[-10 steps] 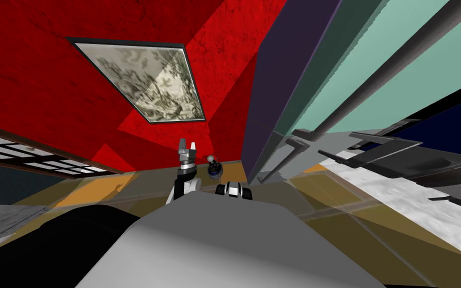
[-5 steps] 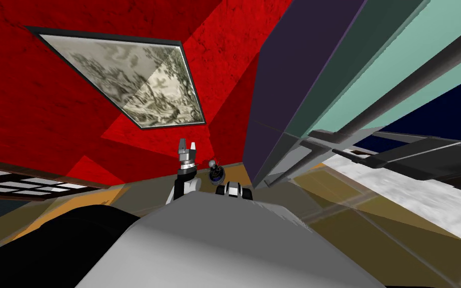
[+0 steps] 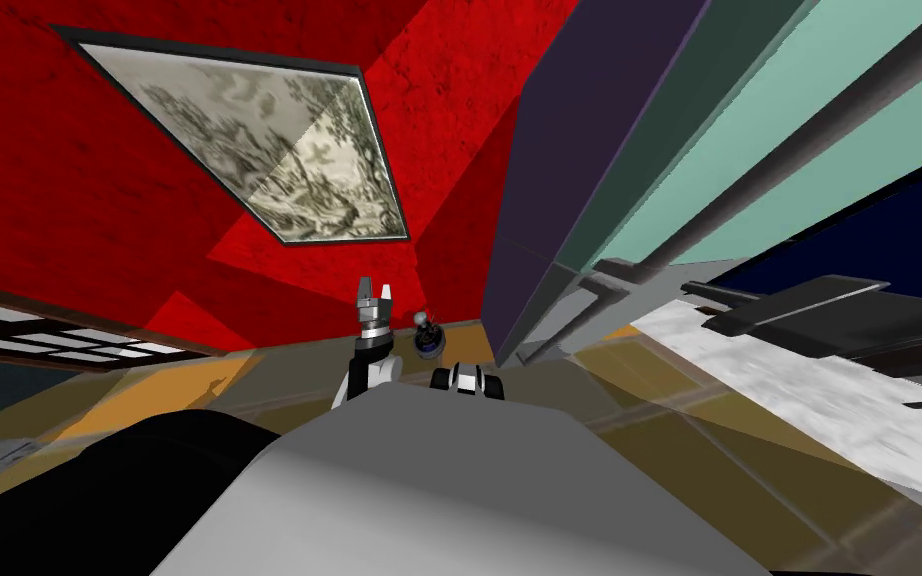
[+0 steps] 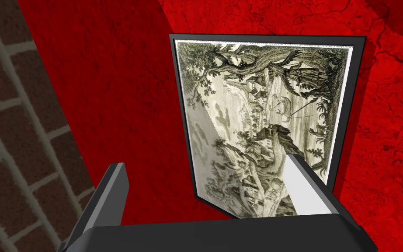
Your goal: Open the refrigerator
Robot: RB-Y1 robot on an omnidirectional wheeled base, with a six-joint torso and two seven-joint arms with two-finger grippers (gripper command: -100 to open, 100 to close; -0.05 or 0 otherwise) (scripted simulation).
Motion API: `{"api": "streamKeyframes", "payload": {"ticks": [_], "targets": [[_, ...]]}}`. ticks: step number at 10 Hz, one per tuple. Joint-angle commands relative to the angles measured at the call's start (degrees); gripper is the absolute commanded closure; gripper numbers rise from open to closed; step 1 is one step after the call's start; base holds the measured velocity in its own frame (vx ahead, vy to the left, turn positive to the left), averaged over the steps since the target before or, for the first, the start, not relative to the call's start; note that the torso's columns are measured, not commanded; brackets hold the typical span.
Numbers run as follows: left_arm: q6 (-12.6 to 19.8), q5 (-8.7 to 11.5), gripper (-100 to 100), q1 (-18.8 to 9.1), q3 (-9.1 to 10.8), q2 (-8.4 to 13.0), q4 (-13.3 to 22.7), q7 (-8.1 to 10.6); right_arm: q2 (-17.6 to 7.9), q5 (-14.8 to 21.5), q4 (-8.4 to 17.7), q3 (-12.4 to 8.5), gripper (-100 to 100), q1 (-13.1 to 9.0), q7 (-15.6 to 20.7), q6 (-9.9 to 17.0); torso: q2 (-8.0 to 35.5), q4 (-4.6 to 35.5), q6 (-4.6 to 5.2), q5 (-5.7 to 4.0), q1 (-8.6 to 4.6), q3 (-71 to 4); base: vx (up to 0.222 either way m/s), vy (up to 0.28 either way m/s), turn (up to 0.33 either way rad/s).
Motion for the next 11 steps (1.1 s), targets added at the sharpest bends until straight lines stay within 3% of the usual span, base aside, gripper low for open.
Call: {"api": "streamKeyframes", "payload": {"ticks": [1,2,8,10,11], "targets": [[0.0,0.0,0,0.0,0.0,0.0,0.0,0.0,-0.2,-1.0,-1.3,0.6,100,-0.7,0.5,-0.8,-0.1,0.0,0.02,0.13,0.53,-0.1,-0.184,-0.227,0.011],[0.0,0.0,0,0.0,-0.01,0.0,0.0,0.0,-0.3,-1.7,-2.1,1.0,100,-1.2,0.7,-1.3,-0.3,-0.1,0.03,0.35,1.14,-0.2,-0.173,-0.229,0.038],[0.0,0.0,0,0.0,-0.01,0.0,0.0,0.0,-0.6,-4.9,-6.3,2.9,100,-3.4,2.1,-3.9,-0.4,-0.1,-0.01,0.24,0.72,-0.2,-0.196,-0.255,0.074],[0.0,0.0,0,0.0,-0.01,0.0,0.0,0.0,-0.8,-4.6,-6.4,3.1,100,-3.4,1.8,-3.2,-0.3,-0.1,0.04,0.24,0.84,-0.2,-0.141,-0.156,0.018],[0.0,0.0,0,0.0,-0.02,0.0,0.0,0.0,-1.0,-4.1,-5.5,2.8,-100,-3.0,1.8,-2.7,-0.6,-0.2,0.01,0.39,1.27,-0.4,0.075,0.112,-0.038]]}}
